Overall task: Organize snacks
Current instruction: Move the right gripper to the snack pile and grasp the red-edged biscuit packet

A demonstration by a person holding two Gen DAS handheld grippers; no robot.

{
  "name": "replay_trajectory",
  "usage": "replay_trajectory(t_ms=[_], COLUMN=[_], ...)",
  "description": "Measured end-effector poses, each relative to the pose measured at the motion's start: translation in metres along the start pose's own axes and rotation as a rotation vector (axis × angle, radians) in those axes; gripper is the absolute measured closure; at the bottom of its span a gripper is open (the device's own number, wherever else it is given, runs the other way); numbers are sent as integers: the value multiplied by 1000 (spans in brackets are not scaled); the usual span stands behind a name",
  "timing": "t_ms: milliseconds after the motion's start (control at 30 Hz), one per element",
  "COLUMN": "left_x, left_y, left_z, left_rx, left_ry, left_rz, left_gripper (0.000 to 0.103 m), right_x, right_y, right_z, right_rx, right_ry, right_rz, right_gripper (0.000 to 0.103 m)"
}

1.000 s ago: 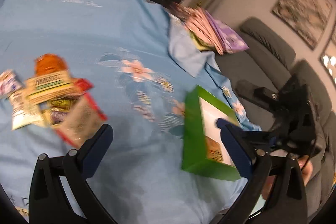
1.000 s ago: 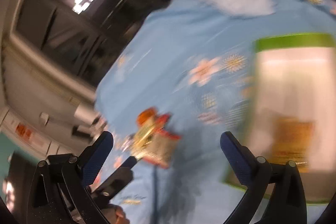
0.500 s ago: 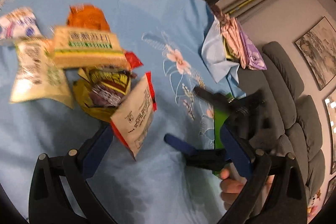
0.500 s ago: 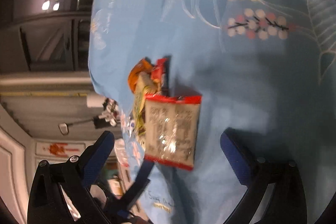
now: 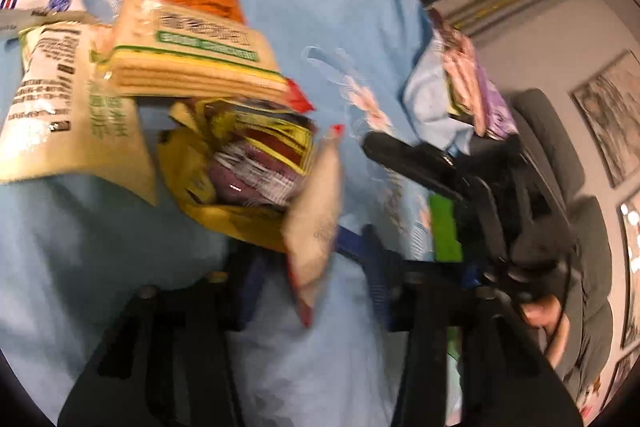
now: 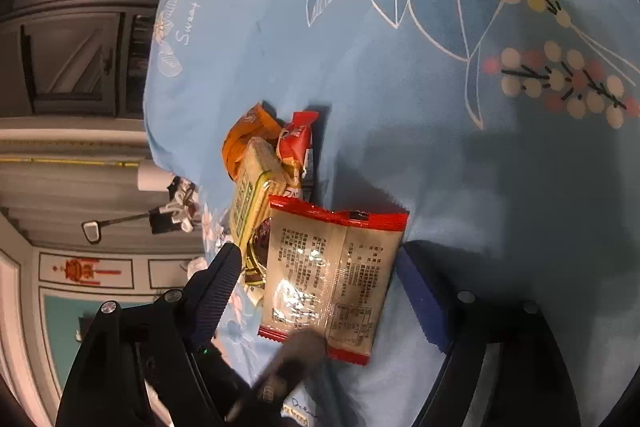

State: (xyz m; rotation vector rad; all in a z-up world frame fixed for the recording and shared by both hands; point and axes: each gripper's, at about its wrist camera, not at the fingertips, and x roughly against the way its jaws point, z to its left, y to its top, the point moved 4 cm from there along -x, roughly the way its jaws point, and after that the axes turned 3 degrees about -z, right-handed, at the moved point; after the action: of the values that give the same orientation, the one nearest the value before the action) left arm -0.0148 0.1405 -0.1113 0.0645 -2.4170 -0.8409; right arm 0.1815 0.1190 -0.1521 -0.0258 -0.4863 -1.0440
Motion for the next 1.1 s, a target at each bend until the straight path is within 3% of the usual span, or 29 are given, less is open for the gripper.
replay_trajectory(t_ms=[133, 200, 400, 533, 633, 733, 900, 1033, 1100], left_x=[-1, 1, 8, 13, 17, 17, 14, 12, 17], left_y=[-2, -3, -15, -18, -22, -25, -25, -17, -15], left_z=[4, 5, 16, 23, 38, 41, 39, 37, 28], left_rx=[-26, -14, 72, 130, 255, 276, 281, 258, 222], left_ry=[25, 4, -90, -148, -283, -321, -309, -305, -285], left_rz=[-7, -5, 3, 7, 6, 28, 36, 40, 17], left_gripper=[81, 83, 89, 89, 89, 89, 89, 87, 86], right_x=[-10, -17, -22, -26, -26, -33, -30, -22, -17], right_y=[6, 7, 8, 7, 4, -3, -6, -10, -13], right_z=[-8, -11, -4, 12, 20, 28, 25, 27, 29], right_rx=[-19, -18, -10, 57, 83, 111, 71, 113, 139], right_ry=[-7, 22, 48, 35, 60, 83, 102, 84, 67], right_rz=[-13, -10, -14, -4, -14, 7, -15, -34, -49], right_gripper=[68, 75, 75, 59, 45, 46, 61, 67, 75])
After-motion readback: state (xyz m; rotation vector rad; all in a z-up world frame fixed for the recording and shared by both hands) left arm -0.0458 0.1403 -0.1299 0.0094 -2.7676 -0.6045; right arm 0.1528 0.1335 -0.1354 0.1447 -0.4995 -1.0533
